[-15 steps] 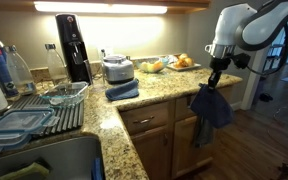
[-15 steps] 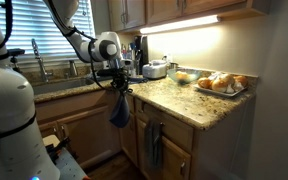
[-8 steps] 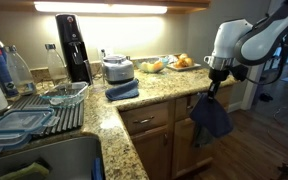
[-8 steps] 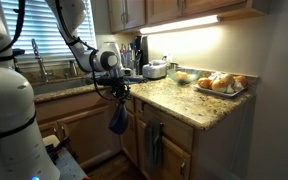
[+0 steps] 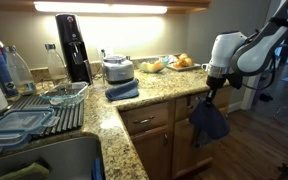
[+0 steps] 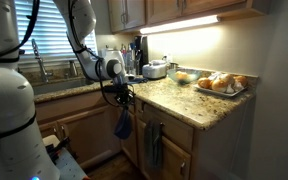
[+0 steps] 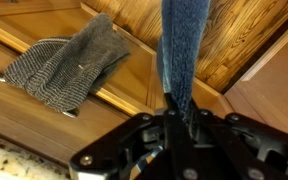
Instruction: Hang the the towel on the hook
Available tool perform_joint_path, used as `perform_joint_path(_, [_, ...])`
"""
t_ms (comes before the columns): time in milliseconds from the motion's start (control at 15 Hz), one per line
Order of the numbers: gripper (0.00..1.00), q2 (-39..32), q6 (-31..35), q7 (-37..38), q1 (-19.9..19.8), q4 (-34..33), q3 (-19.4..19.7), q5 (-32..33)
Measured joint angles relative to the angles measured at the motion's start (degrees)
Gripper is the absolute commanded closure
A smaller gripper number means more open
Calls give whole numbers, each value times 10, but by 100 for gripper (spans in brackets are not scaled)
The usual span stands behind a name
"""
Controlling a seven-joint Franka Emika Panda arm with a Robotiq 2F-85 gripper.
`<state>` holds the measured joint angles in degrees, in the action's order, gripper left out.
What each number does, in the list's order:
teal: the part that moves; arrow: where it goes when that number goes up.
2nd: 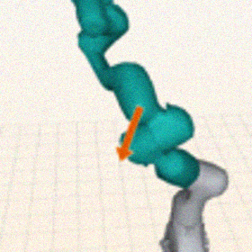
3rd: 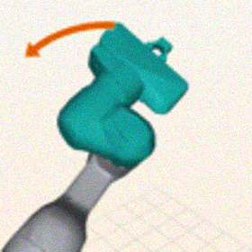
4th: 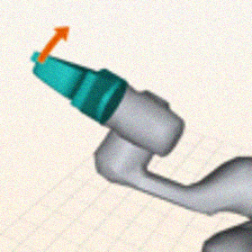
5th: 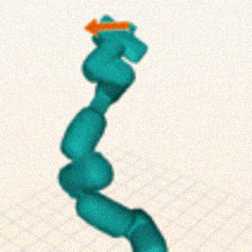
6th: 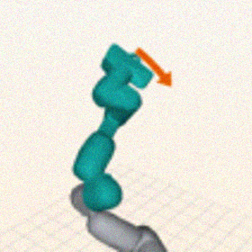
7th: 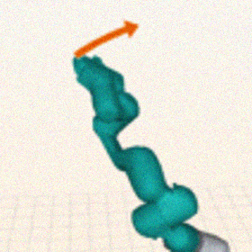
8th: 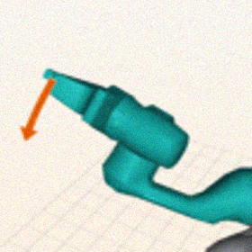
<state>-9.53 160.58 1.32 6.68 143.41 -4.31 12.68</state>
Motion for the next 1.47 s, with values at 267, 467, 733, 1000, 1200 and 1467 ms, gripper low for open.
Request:
perform_joint_path(267, [89, -20, 5, -3, 0, -23, 9, 13])
perform_joint_path(467, [89, -20, 5, -3, 0, -27, 10, 15])
perform_joint_path(733, [96, -22, 4, -3, 1, -27, 10, 14])
perform_joint_path(1000, [95, -50, 5, -3, 1, -36, 14, 15])
perform_joint_path(1200, [96, -82, 5, -3, 2, -57, 24, 21])
perform_joint_path(1467, [96, -108, 6, -3, 10, -87, 37, 29])
